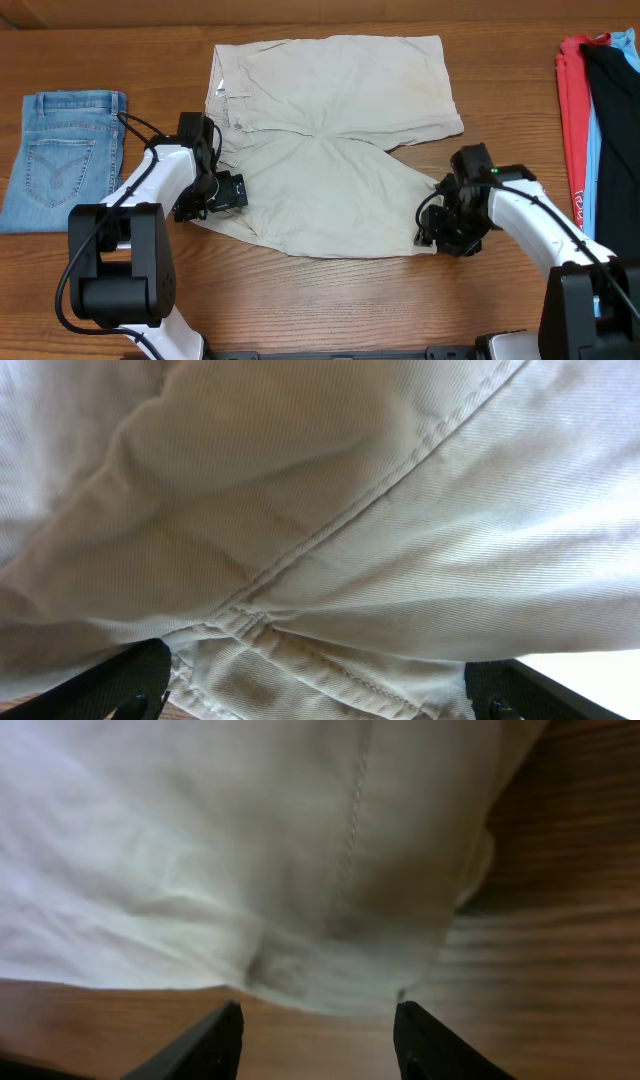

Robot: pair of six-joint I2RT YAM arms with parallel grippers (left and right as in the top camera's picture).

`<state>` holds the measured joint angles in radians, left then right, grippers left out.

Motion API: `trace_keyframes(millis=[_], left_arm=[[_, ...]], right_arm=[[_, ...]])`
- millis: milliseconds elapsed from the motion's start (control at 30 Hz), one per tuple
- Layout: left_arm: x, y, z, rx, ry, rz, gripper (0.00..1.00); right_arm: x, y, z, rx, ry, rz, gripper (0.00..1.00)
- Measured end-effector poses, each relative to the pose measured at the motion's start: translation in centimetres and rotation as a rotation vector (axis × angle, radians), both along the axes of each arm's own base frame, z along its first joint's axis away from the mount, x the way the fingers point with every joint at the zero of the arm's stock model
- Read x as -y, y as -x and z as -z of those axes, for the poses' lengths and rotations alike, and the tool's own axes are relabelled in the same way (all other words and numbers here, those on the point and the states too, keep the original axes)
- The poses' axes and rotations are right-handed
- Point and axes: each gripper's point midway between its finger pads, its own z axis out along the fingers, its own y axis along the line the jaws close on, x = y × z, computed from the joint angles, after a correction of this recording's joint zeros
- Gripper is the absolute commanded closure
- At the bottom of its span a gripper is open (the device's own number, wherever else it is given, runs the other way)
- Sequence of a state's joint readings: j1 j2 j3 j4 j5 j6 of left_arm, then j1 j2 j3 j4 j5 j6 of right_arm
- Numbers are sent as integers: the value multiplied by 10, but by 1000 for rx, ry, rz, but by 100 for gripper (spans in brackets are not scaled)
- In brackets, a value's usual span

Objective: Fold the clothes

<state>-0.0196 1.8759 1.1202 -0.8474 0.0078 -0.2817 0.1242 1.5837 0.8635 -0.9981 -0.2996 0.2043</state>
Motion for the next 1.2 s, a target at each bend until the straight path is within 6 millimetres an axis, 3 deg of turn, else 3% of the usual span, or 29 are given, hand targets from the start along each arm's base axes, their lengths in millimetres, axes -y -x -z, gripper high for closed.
trace_keyframes(millis=[133,200,267,500,600,667,733,833,967,1067,1167,1200], left_arm=[[0,0,0,1,0,0,3],[0,0,0,2,0,0,3],[0,0,0,2,0,0,3],[0,0,0,2,0,0,3],[0,0,0,2,0,0,3],[0,0,0,2,0,0,3],[0,-1,0,2,0,0,3],[0,-1,0,3,0,0,3],[0,-1,0,3,0,0,3],[0,-1,0,3,0,0,3],[0,-1,0,3,0,0,3],[0,-1,0,3,0,0,3]], right_arm=[[-2,0,12,24,-15,5,49],[-3,2,16,27,-23,6,66],[-5,0,19,43,-37,7,96],[-19,4,14,27,-122,15,96],[-22,15,0,-47,-144,17,96],[-25,11,-19,-64,-156,14,96],[-28,-7,-49,-29,-167,8,96],[-33,-49,-97,120,-185,-9,96],[-37,-80,-140,247,-202,-23,96],[-39,-94,-140,258,-206,-24,96],[-41,-109,-117,232,-203,-23,96],[-42,-118,-101,215,-200,-22,96]])
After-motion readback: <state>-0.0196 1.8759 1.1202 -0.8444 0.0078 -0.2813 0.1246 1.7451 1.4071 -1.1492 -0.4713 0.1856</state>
